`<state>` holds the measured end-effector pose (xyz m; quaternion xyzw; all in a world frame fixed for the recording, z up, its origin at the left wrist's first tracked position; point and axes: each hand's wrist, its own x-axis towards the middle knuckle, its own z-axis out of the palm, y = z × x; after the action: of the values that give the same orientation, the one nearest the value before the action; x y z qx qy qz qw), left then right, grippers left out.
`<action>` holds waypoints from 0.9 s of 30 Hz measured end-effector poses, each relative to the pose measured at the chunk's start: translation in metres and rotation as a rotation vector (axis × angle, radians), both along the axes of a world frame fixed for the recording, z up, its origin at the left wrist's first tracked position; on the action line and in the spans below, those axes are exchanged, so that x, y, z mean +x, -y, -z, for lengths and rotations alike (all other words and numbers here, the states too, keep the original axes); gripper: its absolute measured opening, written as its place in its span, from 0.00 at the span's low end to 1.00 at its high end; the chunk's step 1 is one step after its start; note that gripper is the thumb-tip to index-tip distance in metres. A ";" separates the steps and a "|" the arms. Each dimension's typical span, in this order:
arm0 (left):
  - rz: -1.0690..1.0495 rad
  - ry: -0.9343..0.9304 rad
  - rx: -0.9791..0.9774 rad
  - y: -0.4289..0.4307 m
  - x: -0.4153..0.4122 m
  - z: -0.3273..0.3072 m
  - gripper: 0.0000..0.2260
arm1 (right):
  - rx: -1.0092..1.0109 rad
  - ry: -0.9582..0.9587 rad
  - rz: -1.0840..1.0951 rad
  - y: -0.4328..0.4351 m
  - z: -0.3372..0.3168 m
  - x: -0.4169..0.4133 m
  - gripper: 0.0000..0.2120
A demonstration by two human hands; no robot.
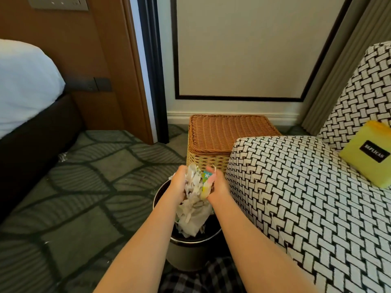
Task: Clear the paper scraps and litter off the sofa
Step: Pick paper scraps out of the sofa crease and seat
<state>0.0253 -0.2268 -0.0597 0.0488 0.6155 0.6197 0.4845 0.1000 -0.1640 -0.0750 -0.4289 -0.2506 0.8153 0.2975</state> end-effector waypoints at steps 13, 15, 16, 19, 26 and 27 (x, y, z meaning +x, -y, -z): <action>0.534 -0.636 -0.560 -0.011 -0.003 -0.041 0.22 | 0.183 0.331 -0.329 -0.018 -0.017 0.014 0.21; 0.675 -0.727 -0.648 -0.012 0.000 -0.053 0.21 | 0.196 0.338 -0.315 -0.021 -0.025 0.018 0.20; 0.760 -0.770 -0.700 -0.011 0.001 -0.058 0.21 | 0.201 0.341 -0.305 -0.022 -0.027 0.019 0.20; 1.010 -0.876 -0.862 -0.005 0.002 -0.069 0.18 | 0.187 0.331 -0.321 -0.021 -0.035 0.023 0.20; 0.613 -0.785 -0.389 -0.030 -0.002 -0.097 0.11 | 0.129 0.060 -0.236 -0.018 -0.085 0.031 0.20; 0.579 -0.773 -0.299 -0.036 0.002 -0.106 0.09 | 0.143 0.011 -0.215 -0.019 -0.097 0.035 0.19</action>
<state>0.0276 -0.1912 0.0459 0.3736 0.7931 0.3017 0.3747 0.1346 -0.1449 0.0219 -0.3816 -0.3544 0.8202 0.2366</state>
